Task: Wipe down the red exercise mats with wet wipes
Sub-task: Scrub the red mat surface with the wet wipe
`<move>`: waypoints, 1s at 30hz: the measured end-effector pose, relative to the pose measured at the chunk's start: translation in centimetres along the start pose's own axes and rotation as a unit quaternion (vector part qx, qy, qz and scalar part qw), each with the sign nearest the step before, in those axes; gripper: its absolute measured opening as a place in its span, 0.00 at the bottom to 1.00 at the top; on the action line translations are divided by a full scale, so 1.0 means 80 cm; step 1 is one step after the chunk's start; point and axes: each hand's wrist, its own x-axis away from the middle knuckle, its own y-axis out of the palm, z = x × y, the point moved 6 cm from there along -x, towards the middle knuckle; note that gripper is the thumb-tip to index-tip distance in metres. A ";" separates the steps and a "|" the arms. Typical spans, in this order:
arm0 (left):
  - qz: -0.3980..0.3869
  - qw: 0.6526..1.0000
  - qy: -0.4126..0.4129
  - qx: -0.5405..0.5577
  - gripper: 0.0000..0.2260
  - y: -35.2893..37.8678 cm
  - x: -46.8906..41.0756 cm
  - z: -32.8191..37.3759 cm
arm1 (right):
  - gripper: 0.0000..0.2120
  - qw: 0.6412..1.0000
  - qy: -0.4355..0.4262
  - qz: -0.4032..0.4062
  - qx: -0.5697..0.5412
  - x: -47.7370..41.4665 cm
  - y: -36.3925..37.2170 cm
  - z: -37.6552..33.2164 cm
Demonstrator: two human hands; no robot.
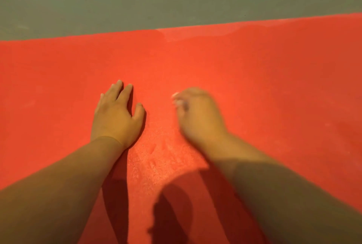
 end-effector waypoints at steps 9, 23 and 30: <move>0.034 0.999 -0.034 0.004 0.29 -0.009 -0.005 0.001 | 0.12 0.977 0.119 0.089 0.150 -0.063 -0.104 0.135; 0.108 0.993 -0.031 -0.040 0.18 -0.021 -0.046 -0.009 | 0.11 0.978 0.128 0.094 0.136 -0.092 -0.120 0.157; 0.096 0.995 -0.008 -0.030 0.18 -0.016 -0.079 -0.014 | 0.15 0.995 -0.086 -0.007 0.047 -0.069 0.033 -0.024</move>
